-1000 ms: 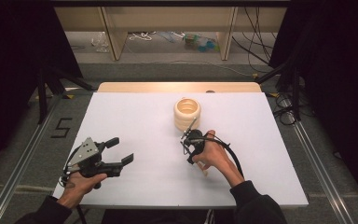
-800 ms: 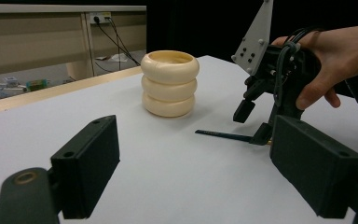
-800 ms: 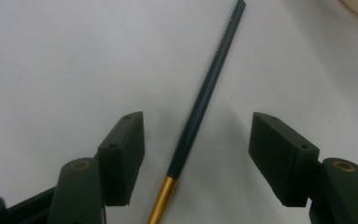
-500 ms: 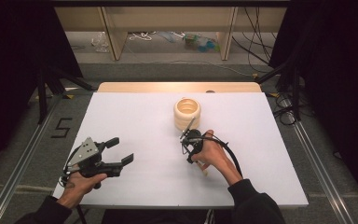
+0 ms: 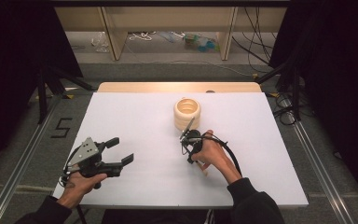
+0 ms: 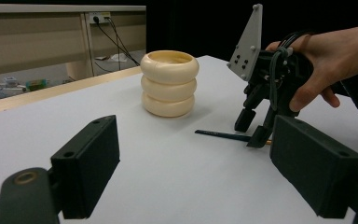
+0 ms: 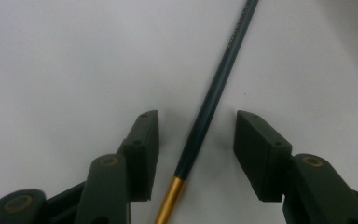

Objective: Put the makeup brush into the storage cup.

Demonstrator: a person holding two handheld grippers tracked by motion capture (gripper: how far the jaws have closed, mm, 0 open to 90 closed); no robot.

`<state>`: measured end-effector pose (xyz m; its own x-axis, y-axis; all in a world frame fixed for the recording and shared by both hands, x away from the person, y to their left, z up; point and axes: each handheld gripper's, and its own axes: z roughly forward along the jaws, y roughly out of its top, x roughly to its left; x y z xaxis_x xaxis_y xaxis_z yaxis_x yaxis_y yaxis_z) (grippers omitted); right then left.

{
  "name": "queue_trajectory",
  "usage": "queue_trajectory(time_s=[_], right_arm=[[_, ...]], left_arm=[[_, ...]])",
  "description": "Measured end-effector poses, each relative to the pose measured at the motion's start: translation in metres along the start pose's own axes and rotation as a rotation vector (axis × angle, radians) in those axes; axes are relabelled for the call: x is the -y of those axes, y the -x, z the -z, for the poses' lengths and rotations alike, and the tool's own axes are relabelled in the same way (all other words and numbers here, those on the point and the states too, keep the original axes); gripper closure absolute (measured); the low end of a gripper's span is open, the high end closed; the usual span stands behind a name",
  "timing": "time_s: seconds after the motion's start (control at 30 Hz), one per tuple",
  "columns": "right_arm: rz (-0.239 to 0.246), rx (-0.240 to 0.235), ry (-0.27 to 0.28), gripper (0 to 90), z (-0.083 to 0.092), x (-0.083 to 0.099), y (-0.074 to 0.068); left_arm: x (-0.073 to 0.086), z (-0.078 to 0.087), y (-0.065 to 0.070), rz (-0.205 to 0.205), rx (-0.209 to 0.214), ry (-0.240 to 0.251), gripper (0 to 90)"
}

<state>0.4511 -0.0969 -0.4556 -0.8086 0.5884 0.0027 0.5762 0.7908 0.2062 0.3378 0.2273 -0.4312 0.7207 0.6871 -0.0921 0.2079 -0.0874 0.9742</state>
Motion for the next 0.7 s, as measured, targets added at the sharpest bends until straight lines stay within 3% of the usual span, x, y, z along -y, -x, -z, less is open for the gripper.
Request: queue_trajectory(time_s=[0.7], right_arm=[[0.012,0.006,-0.037,62.2,-0.0003,-0.0038,-0.0012]], left_arm=[[-0.0001,0.0001,0.0004,0.004,0.000,0.000,15.4]])
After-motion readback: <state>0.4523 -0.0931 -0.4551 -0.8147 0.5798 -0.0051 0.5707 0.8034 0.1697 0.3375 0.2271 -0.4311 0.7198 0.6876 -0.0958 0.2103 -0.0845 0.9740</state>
